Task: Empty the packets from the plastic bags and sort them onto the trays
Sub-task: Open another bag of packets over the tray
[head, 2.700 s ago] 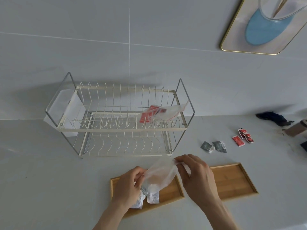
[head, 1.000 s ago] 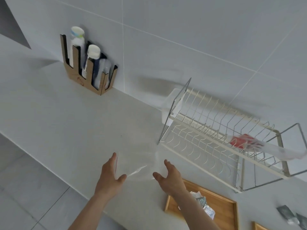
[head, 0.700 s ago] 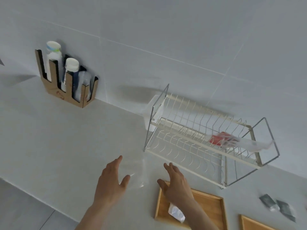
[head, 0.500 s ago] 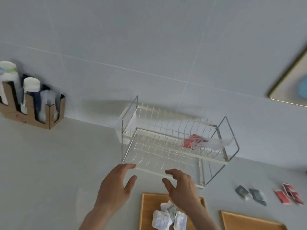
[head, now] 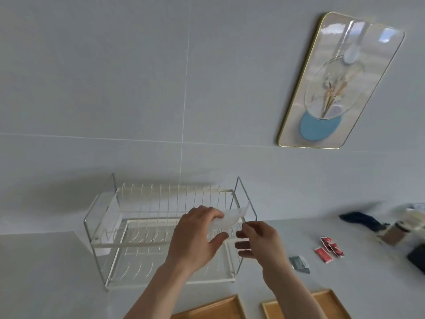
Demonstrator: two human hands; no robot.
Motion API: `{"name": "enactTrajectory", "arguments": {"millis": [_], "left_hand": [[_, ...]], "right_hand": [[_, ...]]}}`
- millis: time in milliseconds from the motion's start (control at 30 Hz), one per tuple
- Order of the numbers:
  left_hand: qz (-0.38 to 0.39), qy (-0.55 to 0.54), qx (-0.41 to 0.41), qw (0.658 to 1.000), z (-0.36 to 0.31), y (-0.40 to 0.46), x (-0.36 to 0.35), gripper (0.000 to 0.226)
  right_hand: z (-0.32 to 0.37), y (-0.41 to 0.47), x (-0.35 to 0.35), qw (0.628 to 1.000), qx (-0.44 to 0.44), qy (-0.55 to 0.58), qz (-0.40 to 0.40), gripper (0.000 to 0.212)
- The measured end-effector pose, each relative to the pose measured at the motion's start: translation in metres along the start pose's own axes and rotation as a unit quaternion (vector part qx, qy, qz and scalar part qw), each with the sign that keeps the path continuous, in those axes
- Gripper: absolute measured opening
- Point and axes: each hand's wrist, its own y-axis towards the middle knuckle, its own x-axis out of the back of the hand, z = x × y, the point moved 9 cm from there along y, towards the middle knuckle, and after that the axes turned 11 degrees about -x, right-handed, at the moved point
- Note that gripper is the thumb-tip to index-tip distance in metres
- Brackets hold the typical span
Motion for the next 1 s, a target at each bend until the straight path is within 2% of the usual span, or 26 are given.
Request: {"name": "enactTrajectory", "arguments": {"millis": [100, 167, 267, 400, 533, 633, 733, 800, 867, 1000], "left_hand": [[0.031, 0.019, 0.008, 0.999, -0.003, 0.014, -0.016, 0.044], [0.032, 0.024, 0.019, 0.999, -0.003, 0.020, -0.021, 0.036], [0.015, 0.018, 0.048, 0.999, 0.002, 0.024, -0.021, 0.018], [-0.025, -0.004, 0.057, 0.998, 0.005, 0.028, -0.007, 0.009], [-0.059, -0.028, 0.018, 0.998, -0.007, 0.040, 0.015, 0.008], [-0.099, -0.053, -0.015, 0.994, -0.019, 0.048, 0.036, 0.016], [-0.150, -0.071, -0.049, 0.985, -0.032, 0.051, 0.064, 0.010], [-0.173, -0.104, -0.067, 0.977, -0.042, 0.052, 0.081, 0.008], [-0.173, -0.154, -0.071, 0.970, -0.051, 0.051, 0.092, 0.018], [-0.118, -0.339, -0.015, 0.933, -0.058, 0.047, 0.090, 0.044]], "right_hand": [[0.000, 0.006, -0.007, 0.995, -0.064, 0.067, 0.034, 0.017], [0.000, 0.011, -0.012, 0.992, -0.080, 0.093, 0.042, 0.021], [0.000, 0.018, -0.019, 0.984, -0.099, 0.135, 0.053, 0.023], [0.011, 0.021, -0.028, 0.975, -0.103, 0.180, 0.080, 0.026], [0.047, 0.009, -0.034, 0.970, -0.056, 0.205, 0.116, 0.031], [0.078, -0.004, -0.030, 0.970, -0.004, 0.211, 0.123, 0.023], [0.108, -0.023, -0.021, 0.962, 0.039, 0.220, 0.158, 0.021], [0.123, -0.036, -0.015, 0.955, 0.066, 0.215, 0.193, 0.023], [0.131, -0.045, -0.011, 0.949, 0.083, 0.201, 0.227, 0.027], [0.122, -0.055, -0.005, 0.942, 0.082, 0.177, 0.271, 0.030]]}}
